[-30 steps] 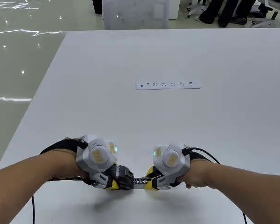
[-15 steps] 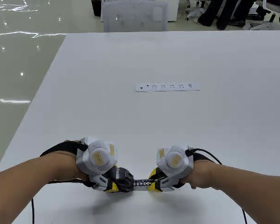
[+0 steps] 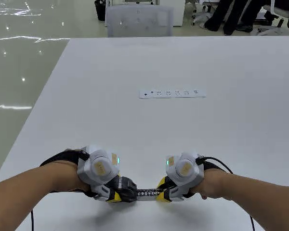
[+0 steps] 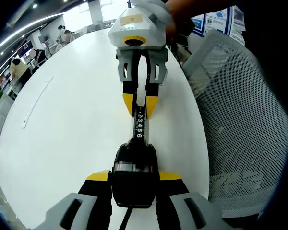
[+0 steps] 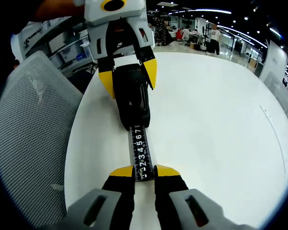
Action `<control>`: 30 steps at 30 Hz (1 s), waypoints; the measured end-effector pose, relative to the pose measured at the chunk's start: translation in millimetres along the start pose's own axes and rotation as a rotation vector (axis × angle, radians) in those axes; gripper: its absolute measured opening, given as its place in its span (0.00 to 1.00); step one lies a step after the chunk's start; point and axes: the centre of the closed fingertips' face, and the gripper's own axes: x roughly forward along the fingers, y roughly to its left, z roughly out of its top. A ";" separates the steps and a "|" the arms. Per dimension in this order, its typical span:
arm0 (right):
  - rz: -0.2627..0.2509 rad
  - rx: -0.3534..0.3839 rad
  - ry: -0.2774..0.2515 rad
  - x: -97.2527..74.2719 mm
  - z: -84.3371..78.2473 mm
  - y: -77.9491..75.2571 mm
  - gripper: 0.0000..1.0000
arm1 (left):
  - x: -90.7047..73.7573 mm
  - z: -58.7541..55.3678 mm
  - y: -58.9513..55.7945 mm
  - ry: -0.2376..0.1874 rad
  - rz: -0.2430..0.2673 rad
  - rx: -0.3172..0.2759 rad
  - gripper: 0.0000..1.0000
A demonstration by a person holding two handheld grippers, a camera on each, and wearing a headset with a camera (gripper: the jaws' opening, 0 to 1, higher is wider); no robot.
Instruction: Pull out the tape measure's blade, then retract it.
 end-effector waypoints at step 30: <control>0.003 0.003 0.006 -9.8 -10.3 0.0 0.13 | -0.7 -0.8 0.1 -0.002 0.000 -0.014 0.32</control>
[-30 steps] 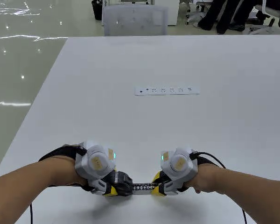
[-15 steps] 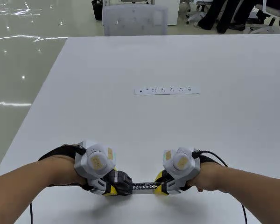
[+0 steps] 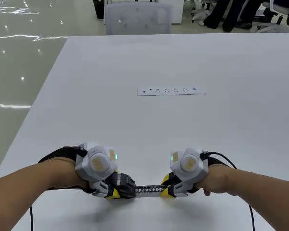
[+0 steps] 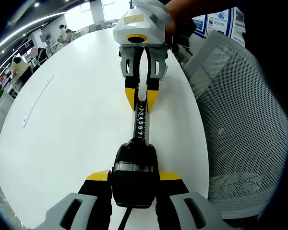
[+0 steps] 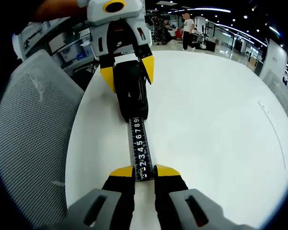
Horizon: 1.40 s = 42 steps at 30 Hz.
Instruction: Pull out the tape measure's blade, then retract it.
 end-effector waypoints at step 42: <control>-0.015 0.018 0.062 -30.3 -41.0 -11.5 0.13 | 0.9 0.0 0.0 -0.003 0.005 -0.015 0.31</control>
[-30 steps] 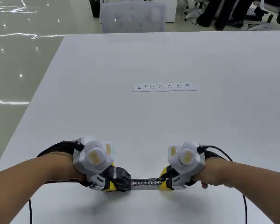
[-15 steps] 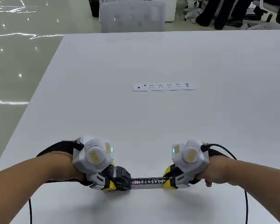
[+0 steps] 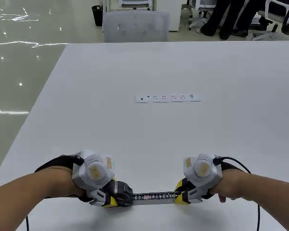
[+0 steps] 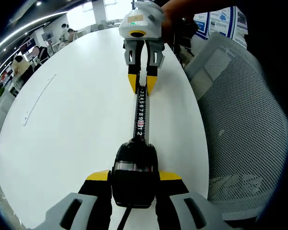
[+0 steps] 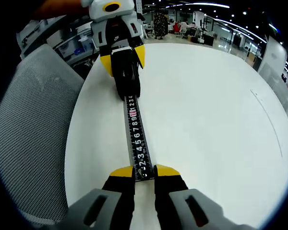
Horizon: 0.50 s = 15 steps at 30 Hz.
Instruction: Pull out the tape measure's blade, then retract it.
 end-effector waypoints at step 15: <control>-0.005 0.006 0.000 -7.3 -9.4 -1.9 0.13 | 0.3 0.3 0.1 0.003 -0.002 0.000 0.31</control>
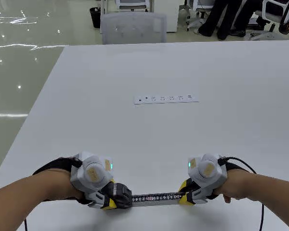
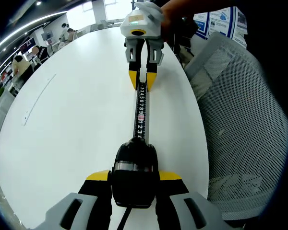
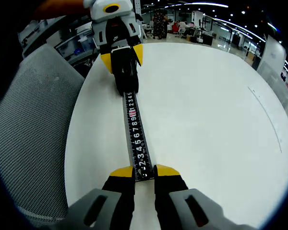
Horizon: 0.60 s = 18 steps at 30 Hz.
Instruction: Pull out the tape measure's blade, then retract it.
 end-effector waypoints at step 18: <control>-0.009 0.008 0.007 -5.3 -9.0 -1.9 0.13 | 0.4 0.5 0.1 -0.005 0.004 -0.007 0.31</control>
